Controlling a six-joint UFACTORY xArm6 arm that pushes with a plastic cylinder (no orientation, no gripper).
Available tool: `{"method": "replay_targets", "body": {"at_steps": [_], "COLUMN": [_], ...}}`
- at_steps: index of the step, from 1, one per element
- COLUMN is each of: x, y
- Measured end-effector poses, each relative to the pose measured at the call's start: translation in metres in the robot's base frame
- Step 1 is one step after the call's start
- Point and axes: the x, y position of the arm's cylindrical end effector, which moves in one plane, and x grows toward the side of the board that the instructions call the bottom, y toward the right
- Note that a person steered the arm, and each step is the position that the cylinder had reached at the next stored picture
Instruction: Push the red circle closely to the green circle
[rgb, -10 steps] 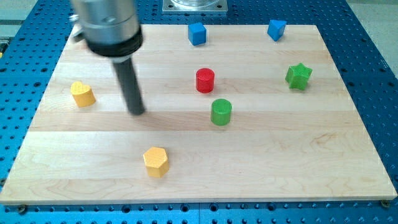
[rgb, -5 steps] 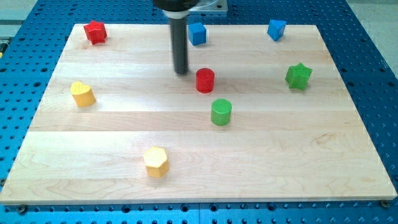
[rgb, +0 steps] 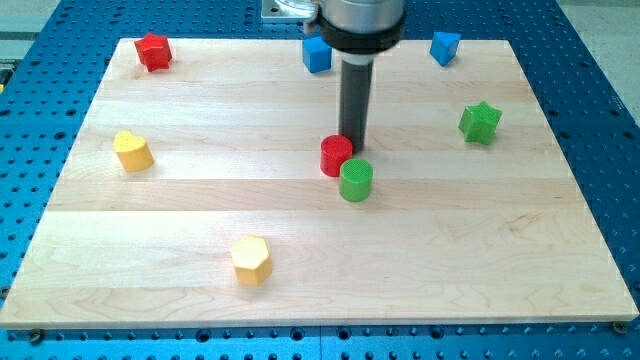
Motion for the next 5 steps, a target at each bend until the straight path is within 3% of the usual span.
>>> {"method": "replay_targets", "body": {"at_steps": [2,3,5], "x": [0.052,0.047,-0.024], "y": [0.091,0.068,-0.039]}}
